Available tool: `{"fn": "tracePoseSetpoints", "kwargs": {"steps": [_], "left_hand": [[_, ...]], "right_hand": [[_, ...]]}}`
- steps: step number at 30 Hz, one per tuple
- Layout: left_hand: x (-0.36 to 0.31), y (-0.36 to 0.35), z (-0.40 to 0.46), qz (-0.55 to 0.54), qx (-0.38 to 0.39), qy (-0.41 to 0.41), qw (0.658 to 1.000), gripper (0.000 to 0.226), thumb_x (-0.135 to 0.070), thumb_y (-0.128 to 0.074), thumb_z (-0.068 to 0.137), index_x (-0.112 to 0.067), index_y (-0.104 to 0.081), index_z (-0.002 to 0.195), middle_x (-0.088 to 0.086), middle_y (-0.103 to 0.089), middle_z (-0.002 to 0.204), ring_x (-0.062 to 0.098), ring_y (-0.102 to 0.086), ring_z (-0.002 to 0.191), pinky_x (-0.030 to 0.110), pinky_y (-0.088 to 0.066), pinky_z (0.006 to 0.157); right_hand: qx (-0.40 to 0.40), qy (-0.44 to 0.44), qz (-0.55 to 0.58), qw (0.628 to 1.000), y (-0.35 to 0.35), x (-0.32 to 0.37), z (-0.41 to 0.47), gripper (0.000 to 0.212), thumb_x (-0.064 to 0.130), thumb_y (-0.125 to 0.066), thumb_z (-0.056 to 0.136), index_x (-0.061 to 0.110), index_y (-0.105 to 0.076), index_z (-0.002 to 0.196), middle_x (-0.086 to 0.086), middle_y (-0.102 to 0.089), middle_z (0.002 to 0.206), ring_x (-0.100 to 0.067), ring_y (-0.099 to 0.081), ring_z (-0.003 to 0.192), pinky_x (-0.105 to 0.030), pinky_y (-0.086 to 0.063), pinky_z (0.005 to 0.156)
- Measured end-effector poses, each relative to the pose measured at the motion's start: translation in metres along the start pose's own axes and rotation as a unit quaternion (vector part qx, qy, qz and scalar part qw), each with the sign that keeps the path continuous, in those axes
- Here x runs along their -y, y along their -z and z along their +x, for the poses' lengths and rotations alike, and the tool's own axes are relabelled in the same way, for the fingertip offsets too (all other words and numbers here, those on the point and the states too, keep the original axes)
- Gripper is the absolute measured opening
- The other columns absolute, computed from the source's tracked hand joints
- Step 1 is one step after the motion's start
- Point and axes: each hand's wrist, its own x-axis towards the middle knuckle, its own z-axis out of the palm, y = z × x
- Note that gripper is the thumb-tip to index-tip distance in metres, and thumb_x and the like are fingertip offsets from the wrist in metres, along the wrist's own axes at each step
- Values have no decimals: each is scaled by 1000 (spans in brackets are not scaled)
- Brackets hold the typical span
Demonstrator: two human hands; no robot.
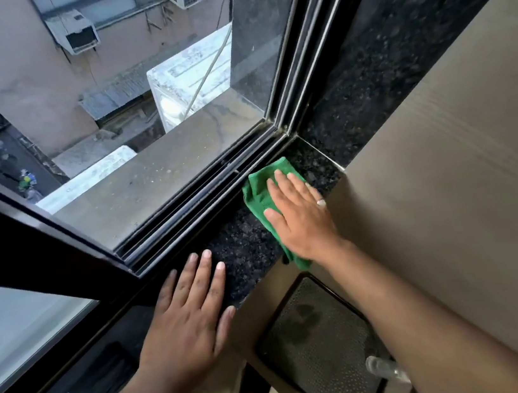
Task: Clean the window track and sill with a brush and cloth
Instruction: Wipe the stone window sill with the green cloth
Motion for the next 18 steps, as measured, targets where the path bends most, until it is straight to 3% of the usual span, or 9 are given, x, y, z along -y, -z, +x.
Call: {"fn": "tracePoseSetpoints", "kwargs": {"steps": [5, 8, 11, 13, 18], "left_hand": [[-2, 1, 0, 1, -8, 2, 1000, 66, -50, -26, 98, -12, -33, 150, 11, -22, 161, 26, -13, 150, 50, -18, 118], [-2, 3, 1, 7, -5, 5, 1000, 65, -50, -24, 98, -12, -31, 151, 11, -21, 161, 26, -12, 150, 50, -18, 118], [-2, 3, -1, 7, -1, 6, 1000, 65, -50, -24, 98, -13, -29, 151, 11, -19, 162, 25, -10, 151, 50, -17, 119], [-2, 3, -2, 7, 2, 7, 1000, 65, -50, -25, 98, -13, -28, 152, 10, -17, 162, 25, -8, 151, 50, -16, 119], [-2, 3, 0, 1, -4, -2, 1000, 65, -50, -26, 98, -11, -32, 150, 12, -21, 161, 26, -12, 150, 51, -19, 118]], "right_hand": [[26, -51, -74, 996, 26, -55, 57, 65, 53, -17, 101, 16, -15, 156, -6, -3, 166, -23, -2, 152, -44, -2, 120], [-34, -116, -54, 991, 14, -39, 56, 67, 52, -18, 99, 15, -19, 155, -6, -13, 165, -23, -9, 152, -43, -7, 122], [-122, -290, 27, 949, -1, -4, 44, 73, 51, -27, 97, 9, -17, 155, -9, -16, 165, -25, -12, 151, -42, -6, 121], [-131, -386, 90, 909, -2, 10, 37, 78, 51, -31, 96, 5, -10, 155, -13, -10, 165, -29, -7, 151, -42, -5, 121], [-100, -441, 93, 887, 0, 19, 37, 79, 49, -30, 99, 2, -1, 154, -18, 3, 165, -33, 4, 151, -46, -6, 121]]}}
